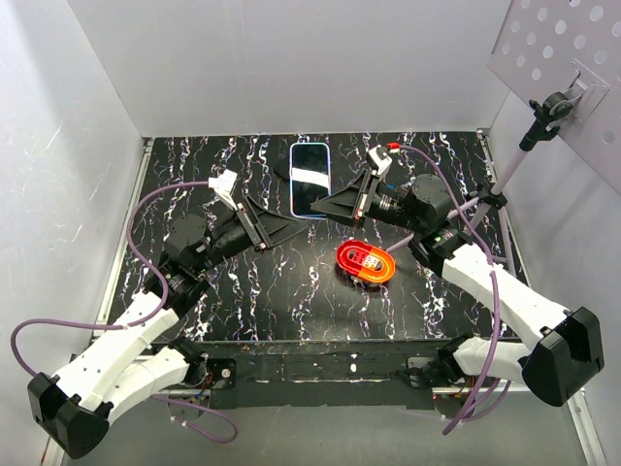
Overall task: Take the phone out of the phone case
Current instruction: Remove the phone case from the phone.
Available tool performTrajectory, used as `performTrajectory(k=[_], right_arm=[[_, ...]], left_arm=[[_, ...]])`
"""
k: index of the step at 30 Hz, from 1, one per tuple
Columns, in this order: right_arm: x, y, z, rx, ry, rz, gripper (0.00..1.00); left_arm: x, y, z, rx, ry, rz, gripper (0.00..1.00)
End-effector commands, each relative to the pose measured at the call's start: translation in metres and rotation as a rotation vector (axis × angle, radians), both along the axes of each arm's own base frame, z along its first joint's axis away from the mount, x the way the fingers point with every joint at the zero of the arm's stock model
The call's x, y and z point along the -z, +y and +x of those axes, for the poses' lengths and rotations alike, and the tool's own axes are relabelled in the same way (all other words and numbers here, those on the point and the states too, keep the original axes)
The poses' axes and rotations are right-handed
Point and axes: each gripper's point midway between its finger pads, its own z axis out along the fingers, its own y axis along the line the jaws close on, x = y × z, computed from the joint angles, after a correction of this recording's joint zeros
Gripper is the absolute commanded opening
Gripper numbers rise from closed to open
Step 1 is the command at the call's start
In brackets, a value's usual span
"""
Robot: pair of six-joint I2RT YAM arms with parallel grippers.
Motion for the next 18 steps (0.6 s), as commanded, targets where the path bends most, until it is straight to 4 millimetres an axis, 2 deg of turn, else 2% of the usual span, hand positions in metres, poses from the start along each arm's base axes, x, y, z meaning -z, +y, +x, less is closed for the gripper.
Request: performTrajectory(k=[1,6,8,11,15,18], right_arm=[[-0.045,-0.01,-0.014,-0.009,-0.086,0.134,0.01],[-0.045,-0.011,-0.016,-0.006,-0.091,0.114,0.01],[-0.044,-0.011,-0.017,-0.011,-0.086,0.11,0.01],[-0.045,-0.012,-0.017,-0.009,-0.079,0.109,0.01],[-0.044,-0.015,-0.022,-0.013,-0.056,0.082,0.01],[-0.044,-0.016,-0.032,-0.056,-0.037,0.071,0.01]], left_arm=[[-0.019,0.002,-0.002,-0.006,-0.149,0.013,0.48],[-0.029,-0.005,0.006,-0.003,-0.201,0.03,0.37],[-0.033,-0.009,0.006,0.015,-0.213,0.014,0.26],[-0.031,-0.011,0.008,0.02,-0.215,0.03,0.05],[-0.026,-0.006,0.009,-0.008,-0.288,0.087,0.03],[-0.015,-0.001,0.015,-0.036,-0.372,0.208,0.0]])
